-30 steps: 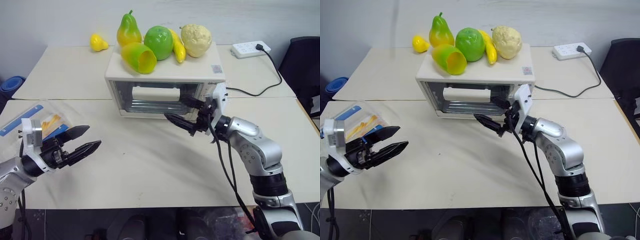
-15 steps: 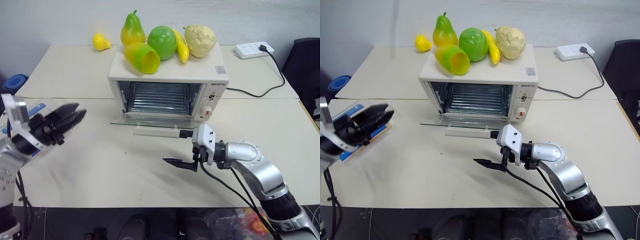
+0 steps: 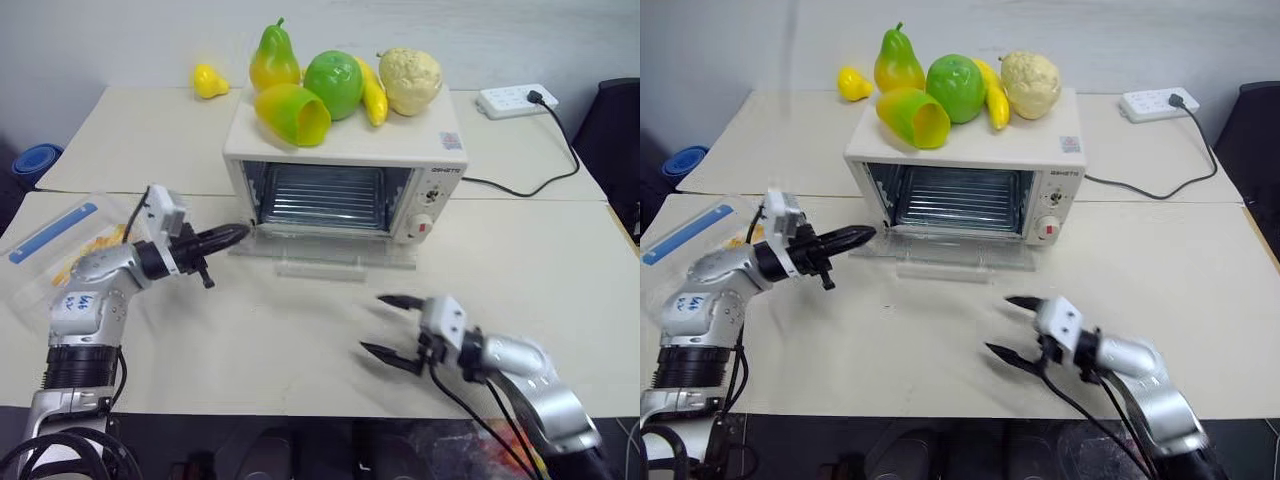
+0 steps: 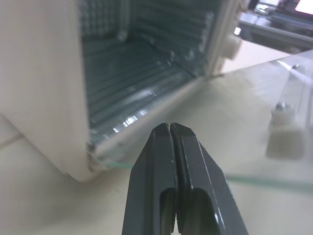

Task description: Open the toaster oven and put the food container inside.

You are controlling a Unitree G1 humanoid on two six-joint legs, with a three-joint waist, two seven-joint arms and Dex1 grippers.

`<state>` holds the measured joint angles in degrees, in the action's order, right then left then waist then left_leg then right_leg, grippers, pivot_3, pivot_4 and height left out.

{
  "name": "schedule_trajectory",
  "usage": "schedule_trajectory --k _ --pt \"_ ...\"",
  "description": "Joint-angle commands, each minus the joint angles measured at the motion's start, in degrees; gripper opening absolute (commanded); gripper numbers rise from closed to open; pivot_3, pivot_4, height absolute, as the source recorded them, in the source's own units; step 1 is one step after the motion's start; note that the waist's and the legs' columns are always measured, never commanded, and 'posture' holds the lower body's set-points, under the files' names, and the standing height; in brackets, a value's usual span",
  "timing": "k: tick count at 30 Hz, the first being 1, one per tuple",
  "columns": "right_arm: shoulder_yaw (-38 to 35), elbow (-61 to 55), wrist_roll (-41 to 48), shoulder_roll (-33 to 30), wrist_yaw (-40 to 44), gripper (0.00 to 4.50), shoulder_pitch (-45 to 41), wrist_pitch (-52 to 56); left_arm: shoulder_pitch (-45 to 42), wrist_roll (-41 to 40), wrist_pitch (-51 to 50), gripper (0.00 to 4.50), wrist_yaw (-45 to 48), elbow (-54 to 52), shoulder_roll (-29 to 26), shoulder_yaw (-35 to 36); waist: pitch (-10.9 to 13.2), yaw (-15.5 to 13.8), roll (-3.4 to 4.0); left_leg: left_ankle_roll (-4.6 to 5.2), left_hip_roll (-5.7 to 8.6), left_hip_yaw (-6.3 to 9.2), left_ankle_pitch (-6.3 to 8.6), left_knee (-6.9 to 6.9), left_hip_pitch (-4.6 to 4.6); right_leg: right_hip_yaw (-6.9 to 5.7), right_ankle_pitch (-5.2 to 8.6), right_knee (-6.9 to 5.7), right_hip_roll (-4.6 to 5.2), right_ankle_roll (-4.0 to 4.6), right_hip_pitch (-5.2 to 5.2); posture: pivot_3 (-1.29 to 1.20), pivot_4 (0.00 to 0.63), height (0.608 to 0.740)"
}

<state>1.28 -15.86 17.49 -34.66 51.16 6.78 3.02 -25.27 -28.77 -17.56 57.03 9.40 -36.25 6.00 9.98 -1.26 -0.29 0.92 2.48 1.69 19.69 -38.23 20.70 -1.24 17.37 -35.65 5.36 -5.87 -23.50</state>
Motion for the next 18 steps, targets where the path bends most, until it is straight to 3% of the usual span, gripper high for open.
schedule_trajectory --k 1,4,7,11,18 --pt "-9.69 -3.95 3.79 -0.56 -1.38 4.5 6.17 -3.15 2.86 4.09 5.67 0.06 1.19 -0.79 0.57 -2.02 0.01 0.07 -0.02 0.01 -0.01 -0.03 -0.01 -0.04 0.01 0.04 -0.03 0.07 -0.01 -0.06 0.0 0.0 0.15 0.74" --pt "-15.28 -4.84 7.0 0.19 -1.61 4.5 8.09 -4.95 6.42 6.22 7.95 0.06 -0.91 -0.99 1.18 -1.61 0.02 0.62 -0.04 -0.03 -0.06 -0.11 -0.04 -0.01 -0.21 0.15 -0.04 0.06 -0.03 -0.06 0.09 0.0 0.15 0.74" --pt "-16.01 -5.6 12.44 0.55 -0.14 4.5 5.32 -2.96 11.92 4.43 9.11 0.06 -5.46 -3.38 4.09 2.3 0.01 1.29 -0.02 -0.09 -0.12 -0.13 -0.07 0.14 -0.45 0.23 -0.03 -0.02 -0.05 -0.04 0.21 0.0 0.15 0.74" --pt "-11.43 -6.29 18.85 1.31 2.33 4.5 -1.13 3.48 21.01 -3.88 6.64 0.91 -11.36 -13.09 7.57 12.64 0.04 1.97 -0.07 -0.14 -0.25 -0.15 -0.04 0.2 -0.48 0.28 0.04 -0.08 -0.08 0.08 0.14 0.0 0.15 0.74" --pt "-2.39 1.1 12.92 9.34 7.08 4.5 -13.27 -6.51 46.21 -23.25 -2.0 2.98 -29.21 -34.66 14.38 39.22 0.09 1.74 -0.11 -0.13 -0.31 -0.09 0.05 0.2 -0.37 0.23 0.1 0.05 -0.09 0.18 0.09 0.0 0.15 0.74"
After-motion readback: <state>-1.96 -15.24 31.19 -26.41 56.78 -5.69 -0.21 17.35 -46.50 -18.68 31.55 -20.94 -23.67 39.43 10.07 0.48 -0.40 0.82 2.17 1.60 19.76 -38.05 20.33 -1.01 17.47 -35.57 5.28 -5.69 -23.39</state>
